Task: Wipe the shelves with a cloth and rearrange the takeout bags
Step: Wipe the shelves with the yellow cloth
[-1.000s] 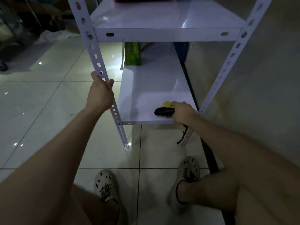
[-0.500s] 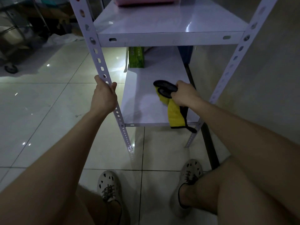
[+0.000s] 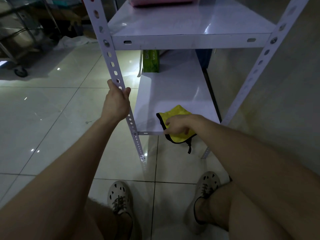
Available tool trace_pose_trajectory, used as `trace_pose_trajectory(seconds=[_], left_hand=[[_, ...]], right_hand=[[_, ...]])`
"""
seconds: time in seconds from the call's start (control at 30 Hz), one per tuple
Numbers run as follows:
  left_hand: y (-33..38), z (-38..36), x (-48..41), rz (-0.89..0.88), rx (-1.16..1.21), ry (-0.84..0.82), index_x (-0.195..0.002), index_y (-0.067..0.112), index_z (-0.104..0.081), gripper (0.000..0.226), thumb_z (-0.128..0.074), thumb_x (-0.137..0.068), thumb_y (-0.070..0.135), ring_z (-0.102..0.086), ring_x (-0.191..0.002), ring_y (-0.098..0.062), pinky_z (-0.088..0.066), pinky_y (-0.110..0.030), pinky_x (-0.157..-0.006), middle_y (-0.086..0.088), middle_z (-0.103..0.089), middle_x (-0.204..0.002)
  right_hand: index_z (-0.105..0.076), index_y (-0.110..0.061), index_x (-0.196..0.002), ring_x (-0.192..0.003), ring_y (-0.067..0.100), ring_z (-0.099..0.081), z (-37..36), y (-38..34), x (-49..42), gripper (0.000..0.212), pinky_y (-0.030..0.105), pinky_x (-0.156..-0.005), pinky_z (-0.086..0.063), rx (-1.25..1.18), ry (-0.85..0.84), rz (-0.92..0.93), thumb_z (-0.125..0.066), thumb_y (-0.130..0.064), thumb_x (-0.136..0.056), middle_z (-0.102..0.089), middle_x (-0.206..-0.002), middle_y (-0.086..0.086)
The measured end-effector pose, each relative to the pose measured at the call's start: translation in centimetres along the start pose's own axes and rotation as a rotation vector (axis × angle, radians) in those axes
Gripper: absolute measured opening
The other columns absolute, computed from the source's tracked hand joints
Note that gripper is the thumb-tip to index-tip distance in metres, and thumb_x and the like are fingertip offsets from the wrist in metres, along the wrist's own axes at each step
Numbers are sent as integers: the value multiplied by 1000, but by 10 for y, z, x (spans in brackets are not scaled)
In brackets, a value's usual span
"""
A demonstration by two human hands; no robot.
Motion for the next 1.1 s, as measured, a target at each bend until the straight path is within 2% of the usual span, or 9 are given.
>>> trace_pose_trajectory(seconds=[0.13,0.27,0.3,0.4,0.63,0.73,0.87,1.0,1.1], left_hand=[[-4,5,3,-3,-56,-45,-140,8,-37,42,-57,-111,32,-71,-107,-42,-53,-45,-81,-17,-69,-130],[-13,11,17,0,-202,-144,-148,8,-40,52,-63,-108,32,-67,-120,-43,-54,-47,-91,-18,-67,-140],[-16,13,22,-2,-246,-168,-151,8,-40,55,-63,-108,34,-66,-121,-43,-53,-46,-91,-18,-67,-140],[-21,21,43,-37,-369,-257,-153,10,-47,56,-62,-108,39,-65,-125,-39,-52,-45,-96,-16,-67,-142],[-28,24,114,-73,-566,-628,-154,18,-50,55,-59,-109,47,-63,-130,-29,-50,-41,-106,-9,-66,-146],[-28,34,148,-77,-582,-628,-155,19,-50,56,-58,-109,49,-63,-132,-27,-48,-40,-107,-6,-67,-146],[-39,63,197,-70,-551,-589,-155,19,-51,56,-59,-109,49,-62,-132,-26,-49,-42,-110,-5,-68,-144],[-59,108,236,-30,-555,-572,-153,19,-54,53,-61,-108,48,-64,-127,-25,-49,-37,-107,-4,-69,-142],[-78,143,243,31,-516,-501,-151,20,-56,52,-61,-108,48,-65,-124,-24,-48,-34,-102,-3,-70,-140]], right_hand=[[-57,-15,-148,-117,31,-62,0,1,10,61,45,-95,-61,20,-36,-9,-54,-59,-104,-58,-144,6],[-44,-25,-160,-100,20,-57,1,-17,29,62,35,-82,-57,1,21,84,-55,-52,-106,-52,-152,0],[-41,-26,-162,-100,19,-58,-1,-21,35,63,34,-85,-56,-3,33,102,-55,-52,-106,-52,-151,0],[-36,-29,-164,-126,27,-60,-9,-32,58,68,42,-110,-50,0,65,134,-56,-56,-104,-52,-153,1],[-26,-34,-166,-126,29,-61,-31,-44,130,80,43,-109,-51,-31,107,172,-64,-58,-99,-51,-154,1],[-23,-30,-168,-132,27,-57,-49,-49,160,86,42,-112,-48,-88,149,234,-67,-57,-98,-52,-156,4],[-23,-29,-168,-124,32,-64,-77,-51,197,90,45,-104,-56,-172,141,273,-72,-54,-96,-62,-144,15],[-27,-27,-166,-132,21,-57,-78,-67,227,88,30,-99,-48,-99,261,306,-72,-54,-96,-56,-152,4],[-32,-29,-164,-136,19,-54,-80,-93,226,86,30,-102,-46,-98,284,341,-72,-57,-94,-52,-156,3]])
Point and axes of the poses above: each hand's wrist, its own x-axis away from the middle knuckle, its own z-axis out of the back of the hand, y = z × x, the point moved 4 cm from there along -x, towards the middle knuckle
